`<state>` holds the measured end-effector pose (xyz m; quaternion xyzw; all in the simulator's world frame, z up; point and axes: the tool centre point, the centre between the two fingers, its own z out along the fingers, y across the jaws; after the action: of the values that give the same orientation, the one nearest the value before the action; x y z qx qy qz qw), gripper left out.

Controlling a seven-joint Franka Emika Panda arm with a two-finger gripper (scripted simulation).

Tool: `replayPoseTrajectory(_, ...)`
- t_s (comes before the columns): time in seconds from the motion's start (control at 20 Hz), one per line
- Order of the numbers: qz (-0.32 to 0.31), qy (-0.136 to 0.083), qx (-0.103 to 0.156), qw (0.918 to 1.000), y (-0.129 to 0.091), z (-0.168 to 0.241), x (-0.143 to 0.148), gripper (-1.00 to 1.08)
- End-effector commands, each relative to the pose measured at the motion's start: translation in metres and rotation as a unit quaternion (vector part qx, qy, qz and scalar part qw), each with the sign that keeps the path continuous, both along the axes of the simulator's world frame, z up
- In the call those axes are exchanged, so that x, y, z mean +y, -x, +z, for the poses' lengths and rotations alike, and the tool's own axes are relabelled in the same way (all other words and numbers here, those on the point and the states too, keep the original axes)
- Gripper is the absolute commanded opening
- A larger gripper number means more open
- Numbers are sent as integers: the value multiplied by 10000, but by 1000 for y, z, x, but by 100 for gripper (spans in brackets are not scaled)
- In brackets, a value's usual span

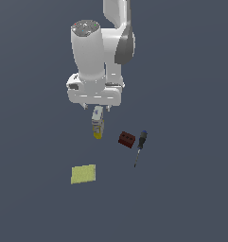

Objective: Pick up a designated object from a clutter of objects.

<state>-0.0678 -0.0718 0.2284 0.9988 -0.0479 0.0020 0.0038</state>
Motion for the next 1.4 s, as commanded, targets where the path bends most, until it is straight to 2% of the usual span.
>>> replayPoseTrajectory(0.0, -48, -16, 5, 10000, 10, -11, -4, 100)
replayPoseTrajectory(0.35, -118, -38, 17, 9999, 24, -26, -9, 100)
replayPoseTrajectory(0.75, -118, -38, 21, 9999, 24, -32, -9, 100)
replayPoseTrajectory(1.35, -121, -37, 19, 9999, 26, -74, -9, 100)
